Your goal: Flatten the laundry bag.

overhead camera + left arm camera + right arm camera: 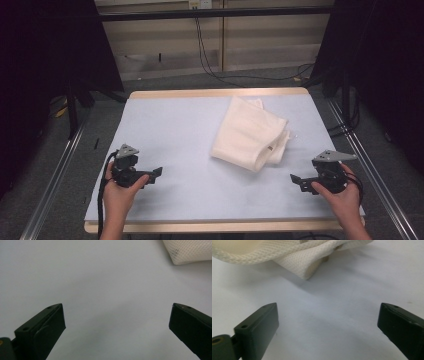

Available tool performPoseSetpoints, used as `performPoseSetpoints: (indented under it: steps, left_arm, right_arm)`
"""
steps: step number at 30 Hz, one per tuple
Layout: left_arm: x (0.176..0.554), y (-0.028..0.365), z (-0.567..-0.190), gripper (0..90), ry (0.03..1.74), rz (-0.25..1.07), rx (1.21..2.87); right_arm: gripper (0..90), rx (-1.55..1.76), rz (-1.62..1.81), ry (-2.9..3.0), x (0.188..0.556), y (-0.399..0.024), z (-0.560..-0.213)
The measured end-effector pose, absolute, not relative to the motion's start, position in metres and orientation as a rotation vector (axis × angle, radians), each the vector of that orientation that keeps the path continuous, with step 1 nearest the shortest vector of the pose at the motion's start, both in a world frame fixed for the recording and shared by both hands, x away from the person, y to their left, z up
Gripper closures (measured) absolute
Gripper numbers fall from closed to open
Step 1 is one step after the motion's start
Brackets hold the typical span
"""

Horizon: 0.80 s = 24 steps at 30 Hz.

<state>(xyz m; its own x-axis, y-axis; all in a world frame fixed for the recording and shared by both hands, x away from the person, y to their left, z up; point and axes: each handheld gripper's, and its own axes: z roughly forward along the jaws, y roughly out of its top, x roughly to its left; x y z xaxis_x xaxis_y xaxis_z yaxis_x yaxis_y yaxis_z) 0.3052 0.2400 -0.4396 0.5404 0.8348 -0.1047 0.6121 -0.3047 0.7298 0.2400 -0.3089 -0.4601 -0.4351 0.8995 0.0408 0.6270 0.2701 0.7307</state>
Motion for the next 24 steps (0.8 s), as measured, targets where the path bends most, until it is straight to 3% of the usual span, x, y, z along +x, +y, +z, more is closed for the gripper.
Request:
performPoseSetpoints:
  steps: [14, 24]
  left_arm:
    - [0.309, 0.178, -0.429, 0.1, 1.005, 0.274, 2.092]
    - [0.313, 0.14, -0.424, 2.5, 0.916, 0.222, 2.163]
  right_arm:
    - [2.4, 1.356, 0.988, 2.201, 0.243, -0.295, -0.463]
    - [6.6, 1.347, 1.008, 2.211, 0.244, -0.286, -0.461]
